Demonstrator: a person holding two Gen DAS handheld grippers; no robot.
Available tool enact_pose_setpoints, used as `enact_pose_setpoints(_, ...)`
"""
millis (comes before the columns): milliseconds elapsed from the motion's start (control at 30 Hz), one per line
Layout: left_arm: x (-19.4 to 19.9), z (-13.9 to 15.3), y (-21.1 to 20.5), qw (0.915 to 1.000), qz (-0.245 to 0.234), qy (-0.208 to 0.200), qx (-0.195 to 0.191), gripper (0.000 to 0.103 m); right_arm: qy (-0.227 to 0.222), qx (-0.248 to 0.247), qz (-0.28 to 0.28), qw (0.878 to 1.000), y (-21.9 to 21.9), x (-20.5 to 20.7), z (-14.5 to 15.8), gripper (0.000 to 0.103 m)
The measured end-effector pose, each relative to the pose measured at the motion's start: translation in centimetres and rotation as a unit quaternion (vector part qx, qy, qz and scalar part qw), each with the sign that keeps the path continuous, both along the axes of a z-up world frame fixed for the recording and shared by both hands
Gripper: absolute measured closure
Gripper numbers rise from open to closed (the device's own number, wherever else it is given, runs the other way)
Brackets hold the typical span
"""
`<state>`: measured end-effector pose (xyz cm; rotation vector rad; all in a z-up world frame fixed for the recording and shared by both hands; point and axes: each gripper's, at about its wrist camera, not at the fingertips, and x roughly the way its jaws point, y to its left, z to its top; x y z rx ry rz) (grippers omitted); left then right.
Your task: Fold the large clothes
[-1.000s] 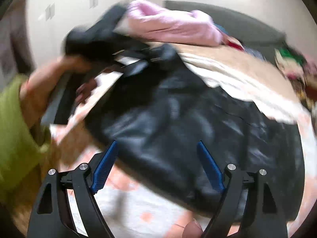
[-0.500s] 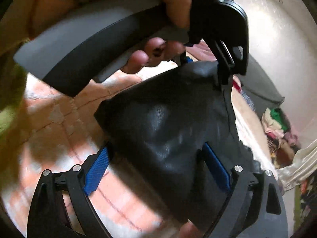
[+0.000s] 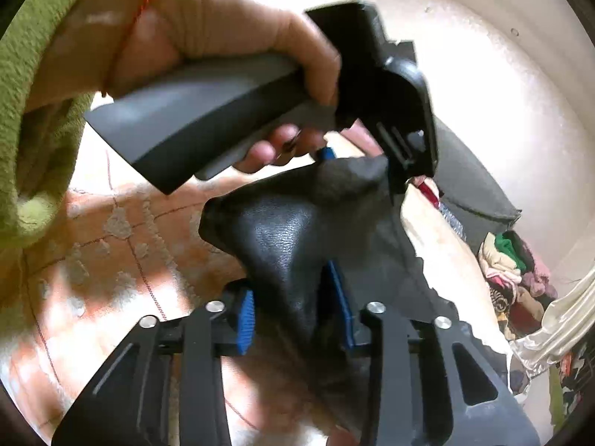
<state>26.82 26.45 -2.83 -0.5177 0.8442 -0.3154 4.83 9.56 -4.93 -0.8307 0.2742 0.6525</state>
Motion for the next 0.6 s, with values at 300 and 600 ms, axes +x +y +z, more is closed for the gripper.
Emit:
enact_pose_setpoints(300, 0.1, -1.4, 0.5, 0.9995, 0.009, 0.028, -0.010, 0.051, 0.010, 0.025, -0.004, 1.000, -1.5, 1.4, 1.7, 0.076)
enact_pose_setpoints(600, -1.8, 2.3, -1.7, 0.9991, 0.006, -0.040, 0.014, 0.073, -0.003, 0.055, -0.012, 0.998, -3.3, 1.4, 3.5, 0.078)
